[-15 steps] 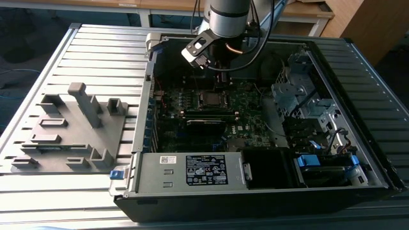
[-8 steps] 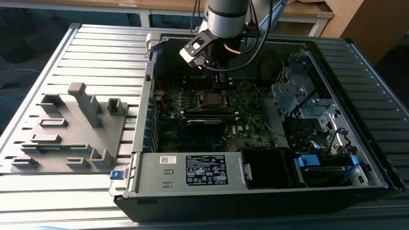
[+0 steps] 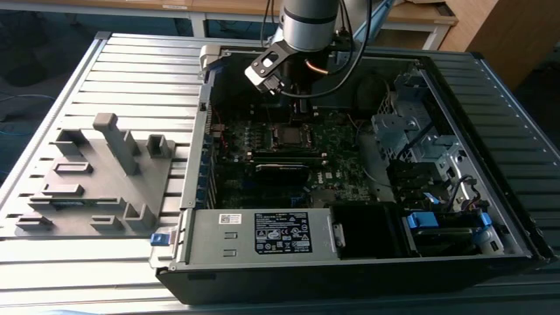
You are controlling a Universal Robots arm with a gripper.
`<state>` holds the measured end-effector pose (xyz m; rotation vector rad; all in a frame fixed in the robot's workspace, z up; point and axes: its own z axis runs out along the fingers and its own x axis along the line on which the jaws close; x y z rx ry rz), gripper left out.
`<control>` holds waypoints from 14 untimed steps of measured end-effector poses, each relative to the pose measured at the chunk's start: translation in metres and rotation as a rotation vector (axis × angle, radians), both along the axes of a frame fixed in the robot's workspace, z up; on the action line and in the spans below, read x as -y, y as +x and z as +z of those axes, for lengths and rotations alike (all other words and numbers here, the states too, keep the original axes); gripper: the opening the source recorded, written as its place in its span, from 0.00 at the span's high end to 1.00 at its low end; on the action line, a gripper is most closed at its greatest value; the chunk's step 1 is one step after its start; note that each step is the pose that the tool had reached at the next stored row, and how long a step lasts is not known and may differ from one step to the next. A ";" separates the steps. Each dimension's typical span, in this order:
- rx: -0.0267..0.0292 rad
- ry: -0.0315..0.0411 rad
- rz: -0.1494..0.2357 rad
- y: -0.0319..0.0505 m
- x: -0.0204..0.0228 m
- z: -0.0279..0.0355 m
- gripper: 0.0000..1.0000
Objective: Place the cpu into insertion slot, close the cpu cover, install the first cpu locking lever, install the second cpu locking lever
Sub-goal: 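Close the cpu cover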
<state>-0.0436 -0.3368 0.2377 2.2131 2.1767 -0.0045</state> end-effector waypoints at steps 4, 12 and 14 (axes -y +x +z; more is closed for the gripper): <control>-0.0001 -0.0001 0.004 0.0000 0.0000 0.0000 0.89; 0.0000 0.0000 0.098 0.0000 0.0000 -0.0001 0.89; 0.0000 0.0000 0.131 0.0000 0.0000 -0.0002 0.89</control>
